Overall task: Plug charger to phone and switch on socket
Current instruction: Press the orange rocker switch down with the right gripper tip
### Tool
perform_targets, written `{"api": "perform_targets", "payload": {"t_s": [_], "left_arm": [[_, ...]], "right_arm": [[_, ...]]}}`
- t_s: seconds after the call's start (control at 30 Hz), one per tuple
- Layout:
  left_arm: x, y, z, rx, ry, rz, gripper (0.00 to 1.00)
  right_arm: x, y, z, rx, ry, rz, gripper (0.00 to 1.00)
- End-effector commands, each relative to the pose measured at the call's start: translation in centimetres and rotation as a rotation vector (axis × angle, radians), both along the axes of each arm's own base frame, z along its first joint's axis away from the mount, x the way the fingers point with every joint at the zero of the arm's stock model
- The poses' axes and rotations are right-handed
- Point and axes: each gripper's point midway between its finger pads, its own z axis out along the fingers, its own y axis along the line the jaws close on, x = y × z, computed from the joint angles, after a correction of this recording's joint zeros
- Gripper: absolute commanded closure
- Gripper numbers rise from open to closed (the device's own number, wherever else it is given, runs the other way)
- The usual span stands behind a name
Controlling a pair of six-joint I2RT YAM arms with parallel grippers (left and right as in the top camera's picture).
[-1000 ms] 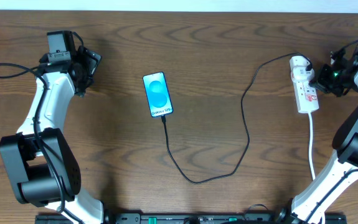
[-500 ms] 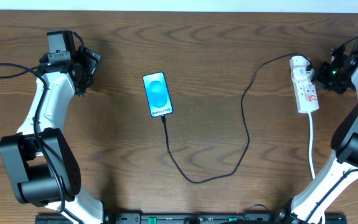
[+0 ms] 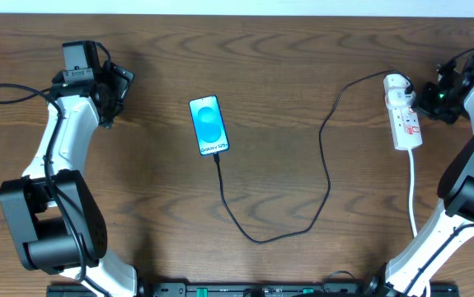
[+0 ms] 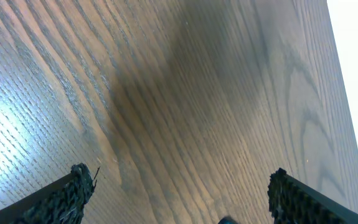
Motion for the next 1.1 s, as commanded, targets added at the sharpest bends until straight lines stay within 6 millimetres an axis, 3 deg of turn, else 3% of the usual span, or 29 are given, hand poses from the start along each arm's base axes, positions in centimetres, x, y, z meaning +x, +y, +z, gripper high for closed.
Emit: {"api": "perform_targets", "payload": {"t_s": [0.0,0.3,0.57,1.07], "left_arm": [[0.0,0.5,0.2,0.030,0.001,0.000,0.08],[0.0,0.5,0.2,0.030,0.001,0.000,0.08],[0.0,0.5,0.2,0.030,0.001,0.000,0.08],[0.0,0.5,0.2,0.030,0.001,0.000,0.08]], "right_arm": [[0.5,4.7,-0.1,0.077,-0.007,0.087,0.99],[-0.5,7.0,-1.6,0.097,0.039,0.123,0.99],[-0.4,9.7,-1.0,0.199,0.024,0.161,0.99],[0.3,10.4,-0.4,0.281,0.013,0.088,0.99]]}}
